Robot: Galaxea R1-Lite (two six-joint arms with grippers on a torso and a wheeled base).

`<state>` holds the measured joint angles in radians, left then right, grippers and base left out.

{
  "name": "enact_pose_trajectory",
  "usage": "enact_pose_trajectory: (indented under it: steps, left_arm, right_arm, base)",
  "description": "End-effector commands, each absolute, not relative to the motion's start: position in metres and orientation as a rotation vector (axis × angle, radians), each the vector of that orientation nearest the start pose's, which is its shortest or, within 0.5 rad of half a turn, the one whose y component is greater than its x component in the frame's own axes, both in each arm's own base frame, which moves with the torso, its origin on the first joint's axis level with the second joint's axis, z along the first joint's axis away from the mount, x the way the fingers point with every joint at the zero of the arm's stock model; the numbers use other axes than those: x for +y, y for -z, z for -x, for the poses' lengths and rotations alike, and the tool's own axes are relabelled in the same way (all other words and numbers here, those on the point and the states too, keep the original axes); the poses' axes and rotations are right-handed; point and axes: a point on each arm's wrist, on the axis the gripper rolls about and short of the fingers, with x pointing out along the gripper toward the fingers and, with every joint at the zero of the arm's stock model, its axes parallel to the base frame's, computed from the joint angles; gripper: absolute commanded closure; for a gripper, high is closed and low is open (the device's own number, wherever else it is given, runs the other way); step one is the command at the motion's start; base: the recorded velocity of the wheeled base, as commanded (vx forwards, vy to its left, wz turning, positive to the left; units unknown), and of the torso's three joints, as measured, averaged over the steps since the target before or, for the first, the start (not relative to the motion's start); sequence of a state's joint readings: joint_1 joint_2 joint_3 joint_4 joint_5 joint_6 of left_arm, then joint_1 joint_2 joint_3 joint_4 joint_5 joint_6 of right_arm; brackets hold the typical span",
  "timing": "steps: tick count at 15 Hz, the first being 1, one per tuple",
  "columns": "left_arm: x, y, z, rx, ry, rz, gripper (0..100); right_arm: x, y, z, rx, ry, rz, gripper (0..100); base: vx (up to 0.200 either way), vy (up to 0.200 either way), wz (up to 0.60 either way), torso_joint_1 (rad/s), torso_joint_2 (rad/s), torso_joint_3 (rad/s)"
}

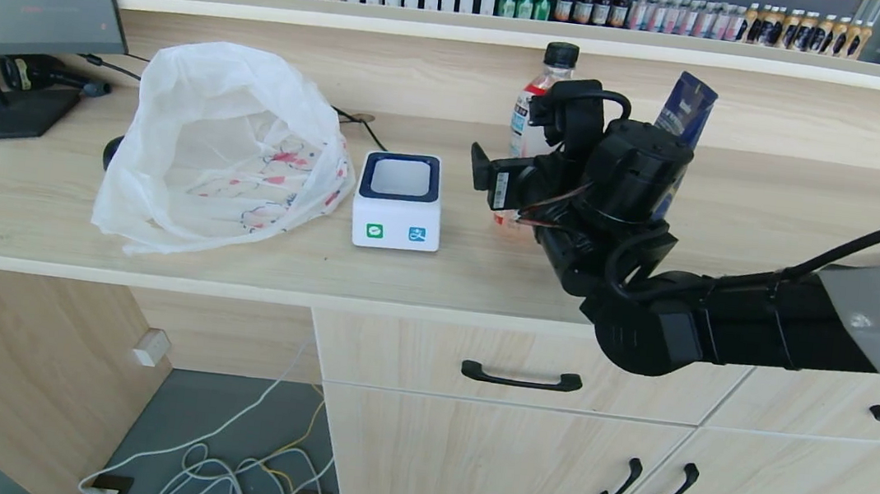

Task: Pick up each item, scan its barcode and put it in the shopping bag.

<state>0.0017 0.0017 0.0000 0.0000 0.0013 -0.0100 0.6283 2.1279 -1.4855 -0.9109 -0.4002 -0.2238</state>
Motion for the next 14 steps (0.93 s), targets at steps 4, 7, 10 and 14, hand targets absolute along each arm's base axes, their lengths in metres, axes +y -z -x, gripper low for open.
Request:
enact_pose_trajectory:
  steps: [4,7,10,14]
  left_arm:
    - [0.0,-0.076,0.023,0.003,-0.003,0.011,0]
    - [0.0,-0.076,0.023,0.002,-0.003,0.011,0]
    - [0.0,-0.076,0.023,0.002,-0.003,0.011,0]
    - [0.0,-0.076,0.023,0.0,-0.003,0.011,0]
  right_arm:
    - [0.253,-0.237,-0.363,-0.261,-0.199,0.088,100]
    - [0.253,-0.237,-0.363,-0.262,-0.199,0.087,100]
    - [0.253,-0.241,-0.361,-0.272,-0.214,0.079,100]
    - [0.25,-0.248,-0.358,-0.285,-0.212,0.072,100]
  base:
    - [0.0,0.0,0.0,0.0,0.0,0.0]
    - [0.0,0.0,0.0,0.0,0.0,0.0]
    - [0.0,0.0,0.0,0.0,0.0,0.0]
    - [0.0,0.0,0.0,0.0,0.0,0.0]
